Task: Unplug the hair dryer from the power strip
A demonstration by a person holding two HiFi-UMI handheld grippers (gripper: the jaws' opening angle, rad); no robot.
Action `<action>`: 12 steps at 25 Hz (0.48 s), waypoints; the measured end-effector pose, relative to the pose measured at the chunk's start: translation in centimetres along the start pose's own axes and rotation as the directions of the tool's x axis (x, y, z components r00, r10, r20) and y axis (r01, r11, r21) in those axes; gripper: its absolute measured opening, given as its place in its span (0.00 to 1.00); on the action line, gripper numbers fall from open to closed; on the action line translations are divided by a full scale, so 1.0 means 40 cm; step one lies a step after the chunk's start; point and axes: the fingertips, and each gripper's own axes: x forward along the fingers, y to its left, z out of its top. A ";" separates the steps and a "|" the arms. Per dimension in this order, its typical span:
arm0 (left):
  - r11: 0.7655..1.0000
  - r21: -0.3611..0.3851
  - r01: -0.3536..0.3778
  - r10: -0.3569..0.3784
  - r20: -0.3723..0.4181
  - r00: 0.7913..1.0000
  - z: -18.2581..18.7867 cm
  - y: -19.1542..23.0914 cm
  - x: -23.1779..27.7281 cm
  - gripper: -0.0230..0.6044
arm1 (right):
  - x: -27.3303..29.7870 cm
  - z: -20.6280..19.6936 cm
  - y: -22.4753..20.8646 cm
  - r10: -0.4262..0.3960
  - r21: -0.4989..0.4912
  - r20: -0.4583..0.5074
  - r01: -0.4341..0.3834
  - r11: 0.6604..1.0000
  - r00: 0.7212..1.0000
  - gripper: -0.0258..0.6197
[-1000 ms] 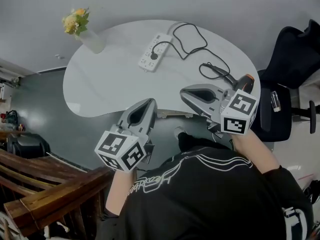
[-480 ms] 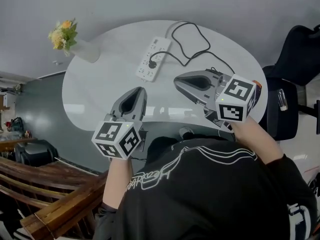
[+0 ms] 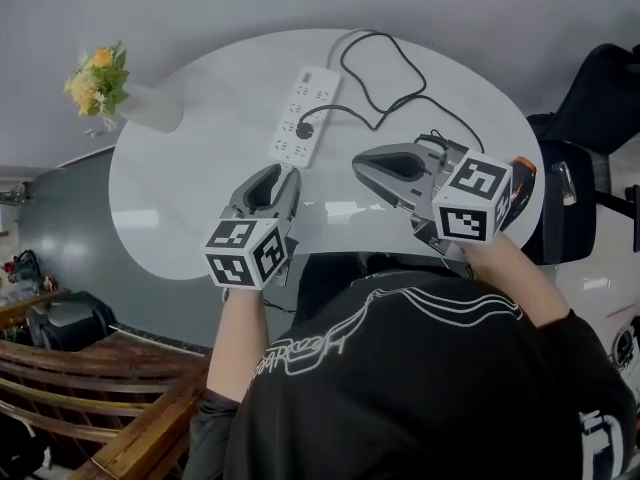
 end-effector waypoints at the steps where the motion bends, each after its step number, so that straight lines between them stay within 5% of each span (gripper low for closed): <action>1: 1.000 0.001 0.004 -0.004 -0.014 1.000 -0.009 0.014 0.017 0.22 | 0.009 -0.006 -0.010 -0.007 0.011 -0.005 0.007 1.000 1.000 0.04; 12: 0.997 0.079 0.014 -0.006 -0.104 0.995 -0.062 0.131 0.139 0.37 | 0.093 -0.066 -0.091 -0.063 0.098 -0.063 0.069 0.993 0.996 0.04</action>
